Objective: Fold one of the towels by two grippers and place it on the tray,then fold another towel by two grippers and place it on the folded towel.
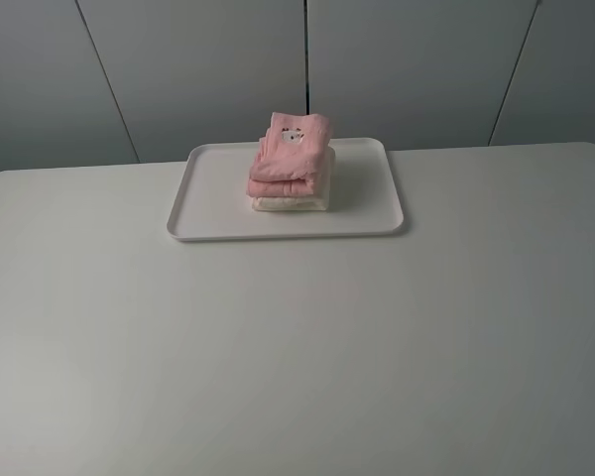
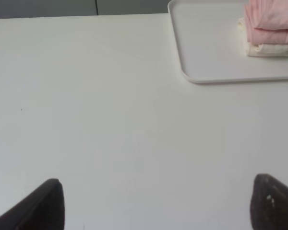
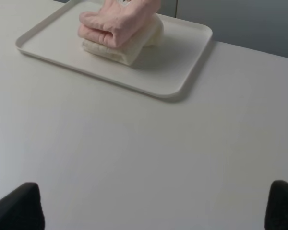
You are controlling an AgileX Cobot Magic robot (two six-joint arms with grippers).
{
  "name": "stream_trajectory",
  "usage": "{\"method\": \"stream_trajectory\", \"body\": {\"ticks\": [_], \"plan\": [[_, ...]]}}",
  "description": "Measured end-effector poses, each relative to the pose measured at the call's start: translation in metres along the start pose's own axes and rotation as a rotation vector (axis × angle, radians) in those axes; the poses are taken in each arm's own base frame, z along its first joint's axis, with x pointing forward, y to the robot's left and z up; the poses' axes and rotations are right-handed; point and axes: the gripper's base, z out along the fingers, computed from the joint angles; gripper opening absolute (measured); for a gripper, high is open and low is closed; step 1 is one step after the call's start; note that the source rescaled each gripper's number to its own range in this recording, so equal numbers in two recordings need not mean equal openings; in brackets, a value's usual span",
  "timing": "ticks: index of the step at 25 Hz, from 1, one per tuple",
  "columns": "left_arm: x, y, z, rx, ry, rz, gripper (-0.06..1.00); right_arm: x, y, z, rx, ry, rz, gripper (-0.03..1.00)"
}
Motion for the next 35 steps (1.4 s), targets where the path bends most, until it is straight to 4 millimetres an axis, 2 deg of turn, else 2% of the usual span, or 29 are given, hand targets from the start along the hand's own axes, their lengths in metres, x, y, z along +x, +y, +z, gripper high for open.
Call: {"method": "stream_trajectory", "body": {"ticks": [12,17,35], "plan": [[-0.0001,0.0001,0.0002,-0.028,-0.002,-0.014,0.99,-0.001,0.0017,0.0018,0.248,0.006,0.136,1.0],[-0.0003,-0.0001,0.0006,-0.101,-0.006,-0.056,0.99,-0.001,0.0018,0.0018,0.255,0.006,0.14,1.0],[-0.0003,-0.0001,0.0006,-0.102,-0.006,-0.056,0.99,-0.0012,0.0019,0.0019,0.254,0.003,0.149,1.0]]}}
